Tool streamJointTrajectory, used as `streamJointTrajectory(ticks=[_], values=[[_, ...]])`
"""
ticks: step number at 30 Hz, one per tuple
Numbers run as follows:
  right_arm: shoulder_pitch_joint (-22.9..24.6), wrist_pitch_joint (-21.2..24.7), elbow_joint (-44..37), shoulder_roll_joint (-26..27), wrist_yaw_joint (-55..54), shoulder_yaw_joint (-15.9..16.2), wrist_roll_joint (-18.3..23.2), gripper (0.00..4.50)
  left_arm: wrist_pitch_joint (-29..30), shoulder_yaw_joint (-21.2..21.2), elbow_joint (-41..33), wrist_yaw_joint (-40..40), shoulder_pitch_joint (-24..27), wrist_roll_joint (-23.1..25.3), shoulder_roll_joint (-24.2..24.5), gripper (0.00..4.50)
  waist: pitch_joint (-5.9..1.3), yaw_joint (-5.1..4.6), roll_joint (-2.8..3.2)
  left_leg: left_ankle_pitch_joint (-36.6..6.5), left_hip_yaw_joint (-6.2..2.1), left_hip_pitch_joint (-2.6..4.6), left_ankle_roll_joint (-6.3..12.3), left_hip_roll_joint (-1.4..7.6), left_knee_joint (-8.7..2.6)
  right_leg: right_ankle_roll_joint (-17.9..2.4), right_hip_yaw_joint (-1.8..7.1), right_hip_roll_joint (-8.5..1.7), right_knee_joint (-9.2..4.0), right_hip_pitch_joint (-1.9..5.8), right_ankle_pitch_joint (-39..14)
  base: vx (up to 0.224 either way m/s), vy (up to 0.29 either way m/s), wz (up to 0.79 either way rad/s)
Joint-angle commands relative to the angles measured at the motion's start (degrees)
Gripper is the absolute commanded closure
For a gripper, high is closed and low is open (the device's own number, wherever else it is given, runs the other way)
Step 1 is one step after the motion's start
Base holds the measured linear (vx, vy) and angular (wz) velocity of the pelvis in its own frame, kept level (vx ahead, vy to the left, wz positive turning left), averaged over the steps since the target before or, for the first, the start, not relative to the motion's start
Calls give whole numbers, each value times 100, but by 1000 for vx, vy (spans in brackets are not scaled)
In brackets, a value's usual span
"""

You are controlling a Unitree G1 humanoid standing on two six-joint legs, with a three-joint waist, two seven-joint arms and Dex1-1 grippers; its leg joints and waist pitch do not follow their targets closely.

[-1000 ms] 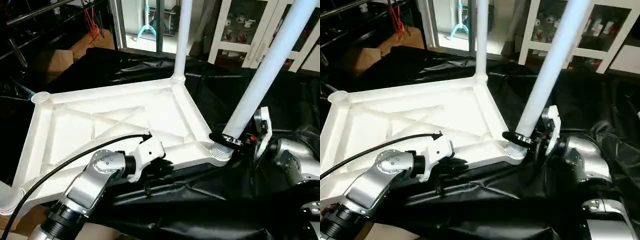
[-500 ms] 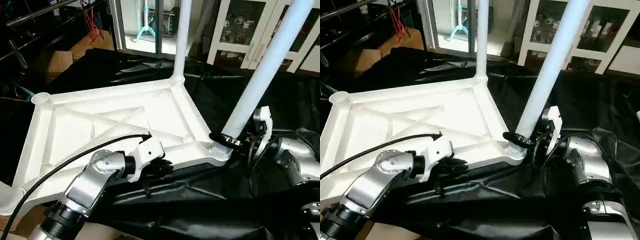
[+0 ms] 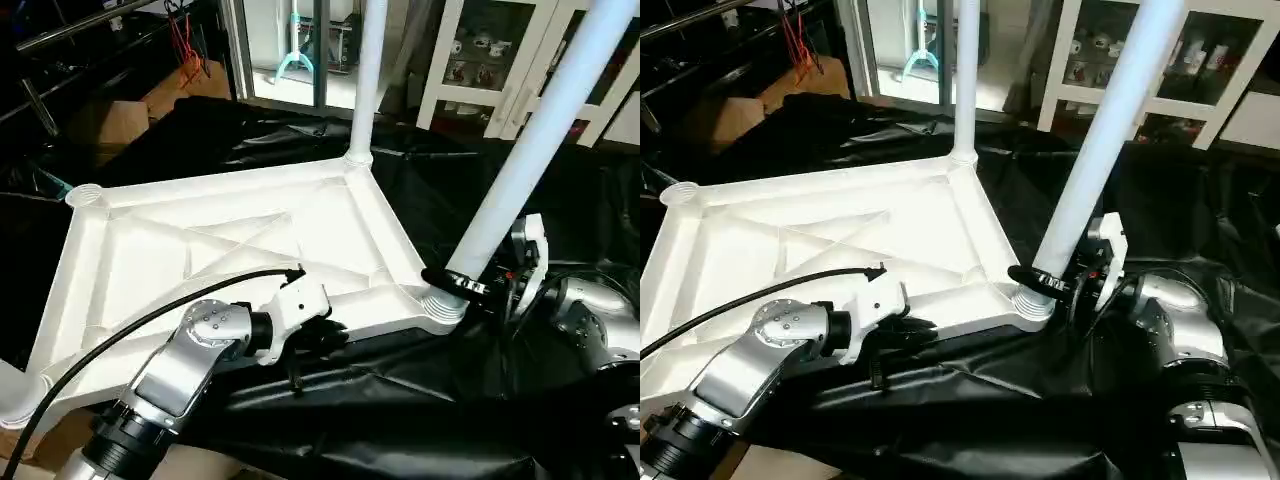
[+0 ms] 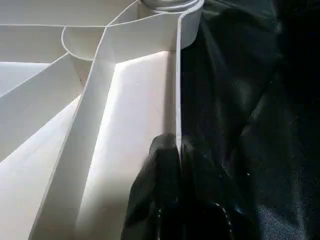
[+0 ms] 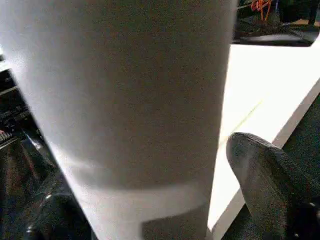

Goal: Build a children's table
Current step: Insert table leg to table base

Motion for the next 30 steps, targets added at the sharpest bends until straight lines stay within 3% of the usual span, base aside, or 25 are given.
streamJointTrajectory(ticks=[1, 7, 11, 13, 16, 17, 19, 22, 23, 30], values=[[117, -123, 159, -302, -250, -259, -130, 33, -27, 23, -31, -176, 132, -176, 124, 450, -413, 6, -102, 356, -103, 95, 919, 190, -250, -1673, 192, -377, -339, 280, 1706, 0, 0, 0], [103, 59, 221, -316, -61, -444, 120, 33, -10, 12, -26, -168, 120, -177, 124, 450, -410, 20, -118, 367, -99, 90, 928, 186, -250, -1661, 194, -376, -338, 282, 1664, 0, 0, 0], [26, 618, 162, -335, -34, -676, 480, 33, -8, 12, -12, -169, 114, -163, 129, 450, -417, 49, -116, 415, -98, 93, 938, 190, -246, -1659, 191, -366, -331, 278, 1694, 0, 0, 0], [34, 528, 211, -366, -27, -637, 413, 33, -9, 5, -1, -170, 100, -159, 125, 450, -427, 73, -117, 461, -96, 97, 941, 194, -234, -1662, 193, -374, -320, 269, 1749, 0, 0, 0], [71, 893, 124, -349, 59, -691, 602, 33, -9, -1, 3, -176, 89, -159, 122, 450, -420, 109, -123, 451, -93, 97, 903, 179, -240, -1636, 195, -361, -327, 281, 1735, 0, 0, 0], [240, 949, -47, -353, 202, -555, 555, 33, -15, -5, 7, -173, 85, -160, 117, 450, -412, 110, -115, 398, -89, 97, 896, 180, -239, -1620, 192, -360, -336, 271, 1680, 0, 0, 0], [357, 762, -131, -348, 235, -445, 434, 33, -20, -8, 13, -171, 82, -162, 113, 450, -408, 105, -121, 328, -89, 88, 883, 184, -240, -1601, 192, -375, -348, 275, 1596, 0, 0, 0], [334, 516, -110, -258, -12, -623, 425, 33, -24, -12, 20, -174, 75, -170, 122, 450, -401, 76, -127, 219, -92, 89, 828, 186, -257, -1606, 190, -385, -371, 265, 1357, 0, 0, 0], [292, 339, -85, -265, -54, -633, 332, 33, -28, -13, 32, -192, 64, -172, 132, 450, -398, 67, -105, 185, -96, 99, 798, 198, -261, -1602, 190, -392, -379, 247, 1252, 0, 0, 0], [220, 365, -163, -244, -152, -706, 369, 33, -36, -18, 32, -198, 58, -194, 151, 450, -397, 67, -116, 256, -90, 95, 812, 185, -255, -1596, 201, -376, -366, 259, 1363, 0, 0, 0]])
